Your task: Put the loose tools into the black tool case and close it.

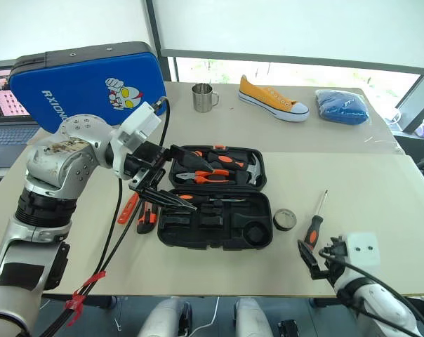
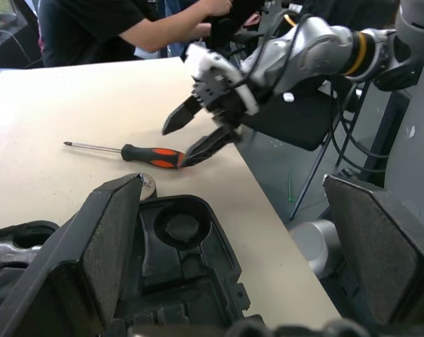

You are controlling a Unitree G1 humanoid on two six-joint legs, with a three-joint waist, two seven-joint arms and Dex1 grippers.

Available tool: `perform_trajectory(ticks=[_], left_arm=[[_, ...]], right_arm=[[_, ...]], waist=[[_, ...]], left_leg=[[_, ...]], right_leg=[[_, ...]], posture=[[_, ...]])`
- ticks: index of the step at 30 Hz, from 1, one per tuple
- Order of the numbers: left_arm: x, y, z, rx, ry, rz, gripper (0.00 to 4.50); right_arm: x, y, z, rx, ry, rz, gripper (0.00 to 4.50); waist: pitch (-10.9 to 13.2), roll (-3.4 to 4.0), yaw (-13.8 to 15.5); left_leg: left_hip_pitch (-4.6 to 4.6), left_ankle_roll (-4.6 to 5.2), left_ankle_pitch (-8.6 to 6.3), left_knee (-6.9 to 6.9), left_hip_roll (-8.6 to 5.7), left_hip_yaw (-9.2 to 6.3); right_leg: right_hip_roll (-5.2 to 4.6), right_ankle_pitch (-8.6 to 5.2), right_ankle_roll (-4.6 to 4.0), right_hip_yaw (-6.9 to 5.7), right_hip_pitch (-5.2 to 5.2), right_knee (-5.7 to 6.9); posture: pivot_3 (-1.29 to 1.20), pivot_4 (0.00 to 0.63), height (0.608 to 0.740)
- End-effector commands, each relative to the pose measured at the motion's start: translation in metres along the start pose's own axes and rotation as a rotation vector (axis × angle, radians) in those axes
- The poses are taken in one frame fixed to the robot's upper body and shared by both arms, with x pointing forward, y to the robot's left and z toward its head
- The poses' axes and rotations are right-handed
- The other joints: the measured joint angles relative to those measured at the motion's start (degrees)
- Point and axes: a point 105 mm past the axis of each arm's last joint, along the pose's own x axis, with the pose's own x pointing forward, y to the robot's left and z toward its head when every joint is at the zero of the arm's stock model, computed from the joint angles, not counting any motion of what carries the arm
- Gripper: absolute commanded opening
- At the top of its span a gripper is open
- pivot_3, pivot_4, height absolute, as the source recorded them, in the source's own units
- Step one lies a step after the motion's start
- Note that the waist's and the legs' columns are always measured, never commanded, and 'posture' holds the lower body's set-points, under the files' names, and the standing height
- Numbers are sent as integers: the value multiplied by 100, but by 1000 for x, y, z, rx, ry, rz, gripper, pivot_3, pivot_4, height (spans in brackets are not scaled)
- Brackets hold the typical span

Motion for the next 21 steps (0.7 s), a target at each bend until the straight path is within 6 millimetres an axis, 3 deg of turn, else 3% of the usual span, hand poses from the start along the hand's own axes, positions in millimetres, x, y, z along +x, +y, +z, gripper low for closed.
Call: perform_trajectory(ticks=[1, 2, 3, 7, 12, 16, 19, 21], left_arm=[[-2, -3, 10, 58, 22, 10, 4399], [-3, -3, 10, 59, 26, 15, 4399], [-3, -2, 10, 61, 30, 20, 4500], [-5, -1, 9, 66, 42, 36, 4500], [-7, 0, 8, 60, 50, 59, 4500], [-10, 1, 5, 52, 59, 81, 4500], [-16, 0, 0, 34, 78, 102, 4500], [-21, -1, -3, 18, 91, 123, 4500]], right_arm=[[7, -4, -4, 40, 3, -21, 4500], [10, -8, -6, 60, 4, -48, 4500], [12, -12, -8, 80, 4, -73, 3979], [14, -19, -11, 110, 5, -126, 2838], [9, -34, 0, 136, -59, -189, 1143], [5, -41, 35, 115, -205, -138, 1049], [3, -38, 83, 53, -336, 15, 1049], [4, -24, 108, -41, -358, 162, 1049]], waist=[[0, 0, -3], [0, 0, -2], [0, -1, -11], [-1, -2, -16], [-1, -1, -15], [1, 5, -12], [5, 14, -49], [8, 25, -75]], left_leg=[[0, 0, 0, -1, 1, -1], [0, 0, 0, -4, 0, -1], [0, 0, 0, -4, 0, -1], [2, 0, 0, -1, 2, -3], [3, 0, 0, -2, 1, -3], [2, 0, 0, -2, -1, -2], [2, 0, 0, -3, 0, -1], [5, 0, 0, -6, 0, 3]], right_leg=[[1, -1, -1, 0, -1, 0], [0, -1, -1, 0, -1, 0], [0, -1, -1, 0, -1, -1], [0, 0, 0, 0, 4, -1], [0, 0, 0, 1, 3, 0], [-2, 0, 1, 3, 1, 0], [-1, 0, 1, 6, -1, 0], [-1, 2, 3, 16, -3, 1]], posture=[[0, 150, 739], [0, 150, 739], [0, 150, 739], [0, 150, 739], [0, 150, 739], [0, 150, 739], [0, 150, 739], [0, 150, 739]])
